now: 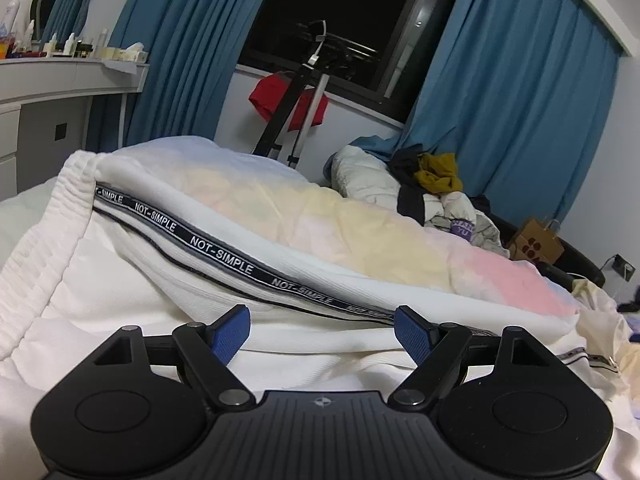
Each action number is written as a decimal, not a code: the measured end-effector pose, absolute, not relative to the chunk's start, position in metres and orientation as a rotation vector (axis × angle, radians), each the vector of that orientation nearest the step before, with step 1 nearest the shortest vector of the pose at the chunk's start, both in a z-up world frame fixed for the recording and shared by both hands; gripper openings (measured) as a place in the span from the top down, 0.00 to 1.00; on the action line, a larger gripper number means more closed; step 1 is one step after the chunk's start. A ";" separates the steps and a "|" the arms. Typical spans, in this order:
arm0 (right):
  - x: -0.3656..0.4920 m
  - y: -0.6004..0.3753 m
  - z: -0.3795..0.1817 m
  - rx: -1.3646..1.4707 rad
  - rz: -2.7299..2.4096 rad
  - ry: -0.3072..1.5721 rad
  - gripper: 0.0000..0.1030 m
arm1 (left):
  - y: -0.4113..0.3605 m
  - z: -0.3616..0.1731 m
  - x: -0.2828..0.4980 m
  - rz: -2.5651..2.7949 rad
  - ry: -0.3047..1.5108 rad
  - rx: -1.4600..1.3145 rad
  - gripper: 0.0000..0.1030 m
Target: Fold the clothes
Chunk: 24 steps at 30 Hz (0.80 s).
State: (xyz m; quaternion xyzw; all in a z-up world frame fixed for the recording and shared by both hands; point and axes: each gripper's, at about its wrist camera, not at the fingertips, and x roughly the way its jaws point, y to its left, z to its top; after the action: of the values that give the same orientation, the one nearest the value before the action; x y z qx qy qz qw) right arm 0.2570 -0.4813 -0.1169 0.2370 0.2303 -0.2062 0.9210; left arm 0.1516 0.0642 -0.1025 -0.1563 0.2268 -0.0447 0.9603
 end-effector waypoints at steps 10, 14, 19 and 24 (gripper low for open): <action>0.143 -0.408 -0.115 0.433 -0.285 0.539 0.32 | 0.052 -0.080 0.122 -0.105 0.423 -0.253 0.22; 0.120 -0.394 -0.133 0.516 -0.227 0.601 0.32 | 0.055 -0.077 0.110 -0.104 0.428 -0.281 0.22; 0.111 -0.380 -0.135 0.515 -0.185 0.618 0.32 | 0.068 -0.068 0.097 -0.126 0.443 -0.400 0.22; 0.116 -0.376 -0.136 0.494 -0.175 0.591 0.32 | 0.073 -0.064 0.118 -0.174 0.499 -0.590 0.22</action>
State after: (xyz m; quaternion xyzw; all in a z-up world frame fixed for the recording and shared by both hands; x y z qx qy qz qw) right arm 0.1160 -0.3762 -0.1362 0.2405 0.2877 -0.0854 0.9231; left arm 0.1184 0.0731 -0.0644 -0.2873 0.2432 -0.0848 0.9225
